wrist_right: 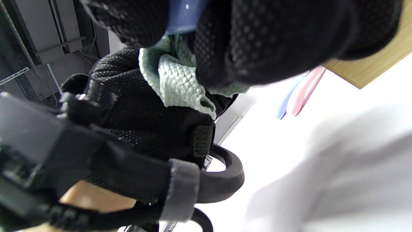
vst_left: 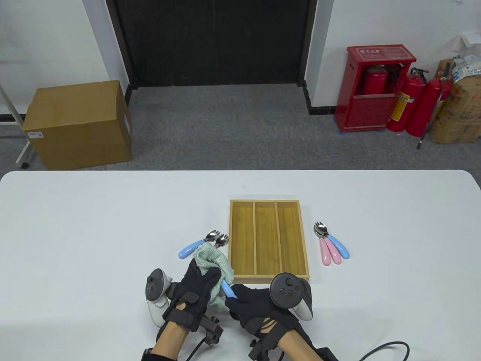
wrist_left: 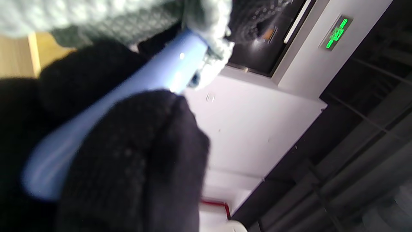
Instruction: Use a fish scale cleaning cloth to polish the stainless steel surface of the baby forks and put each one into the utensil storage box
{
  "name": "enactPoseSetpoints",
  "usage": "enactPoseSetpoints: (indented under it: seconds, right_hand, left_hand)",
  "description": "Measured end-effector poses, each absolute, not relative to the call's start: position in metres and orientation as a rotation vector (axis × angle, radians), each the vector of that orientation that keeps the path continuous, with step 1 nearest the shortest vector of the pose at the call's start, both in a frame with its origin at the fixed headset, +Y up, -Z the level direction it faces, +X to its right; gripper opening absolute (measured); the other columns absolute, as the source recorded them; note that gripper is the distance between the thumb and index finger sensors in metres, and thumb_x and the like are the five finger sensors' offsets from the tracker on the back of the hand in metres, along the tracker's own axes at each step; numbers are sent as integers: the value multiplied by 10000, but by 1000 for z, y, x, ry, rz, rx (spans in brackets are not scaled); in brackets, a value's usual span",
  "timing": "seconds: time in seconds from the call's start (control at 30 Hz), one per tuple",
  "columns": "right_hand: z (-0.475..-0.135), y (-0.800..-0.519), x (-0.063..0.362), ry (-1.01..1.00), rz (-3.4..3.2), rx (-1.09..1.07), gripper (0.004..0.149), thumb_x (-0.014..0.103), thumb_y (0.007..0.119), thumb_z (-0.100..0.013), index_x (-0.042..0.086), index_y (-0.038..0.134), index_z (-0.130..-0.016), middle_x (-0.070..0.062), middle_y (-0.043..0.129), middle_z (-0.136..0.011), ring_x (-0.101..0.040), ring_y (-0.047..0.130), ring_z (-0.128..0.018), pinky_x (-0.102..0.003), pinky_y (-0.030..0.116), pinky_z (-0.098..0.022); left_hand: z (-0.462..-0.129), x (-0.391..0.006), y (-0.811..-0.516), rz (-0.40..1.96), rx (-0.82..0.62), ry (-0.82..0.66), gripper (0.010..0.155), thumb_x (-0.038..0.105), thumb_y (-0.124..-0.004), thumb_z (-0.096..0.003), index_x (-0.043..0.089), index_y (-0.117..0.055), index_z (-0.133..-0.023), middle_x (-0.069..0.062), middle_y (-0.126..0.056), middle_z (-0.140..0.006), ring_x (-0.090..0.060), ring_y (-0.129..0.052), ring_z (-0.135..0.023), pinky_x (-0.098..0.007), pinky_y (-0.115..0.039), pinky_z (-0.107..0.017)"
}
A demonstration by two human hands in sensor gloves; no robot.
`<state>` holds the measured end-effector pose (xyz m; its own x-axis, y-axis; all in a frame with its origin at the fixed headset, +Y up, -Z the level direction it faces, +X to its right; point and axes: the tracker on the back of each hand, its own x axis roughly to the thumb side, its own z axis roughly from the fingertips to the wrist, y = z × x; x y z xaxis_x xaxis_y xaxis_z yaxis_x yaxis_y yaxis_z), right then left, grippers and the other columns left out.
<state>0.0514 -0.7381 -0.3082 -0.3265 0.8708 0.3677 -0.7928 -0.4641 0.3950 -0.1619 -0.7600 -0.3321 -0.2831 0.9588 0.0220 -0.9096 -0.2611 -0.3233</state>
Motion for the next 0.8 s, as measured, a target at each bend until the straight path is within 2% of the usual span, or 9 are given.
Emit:
enactPoseSetpoints:
  seconds: [0.17,0.37,0.5,0.67,0.8]
  right_hand:
    - [-308,-738,51,168,1968,662,471,414,750,-427,88,802,-764,-197,956,-426,-268,927,-151,-593,774,-347]
    - [-309,-737,49,166,1972,667,477,417,761,-427,83,801,-765,-186,957,-419,-260,929,-148,-589,778,-346]
    - [-309,-737,51,185,1967,673,478,418,760,-427,84,801,-765,-185,960,-420,-263,932,-148,-590,779,-346]
    - [-314,-741,57,181,1999,668,475,413,769,-424,91,804,-771,-207,950,-445,-285,925,-172,-603,761,-362]
    - [-315,-741,58,173,2027,672,471,413,776,-422,99,806,-772,-215,947,-462,-296,924,-187,-609,753,-372]
  left_hand:
    - [-333,-172,-756,1732,-99,-267,507,356,-794,-505,265,-630,-976,-9,-871,-801,-169,-975,-612,-505,-725,-662]
    - [-333,-177,-757,1656,-2,-198,470,491,-723,-515,248,-699,-917,15,-931,-702,-127,-1005,-521,-462,-770,-629]
    - [-332,-179,-754,1608,33,-192,478,529,-733,-509,235,-734,-885,23,-958,-652,-119,-1026,-479,-449,-793,-610]
    - [-330,-178,-750,1619,22,-216,474,399,-817,-484,243,-703,-917,10,-953,-768,-170,-1057,-612,-483,-777,-633]
    - [-328,-174,-750,1646,13,-233,485,336,-806,-488,293,-661,-949,29,-912,-852,-190,-1034,-700,-500,-757,-653]
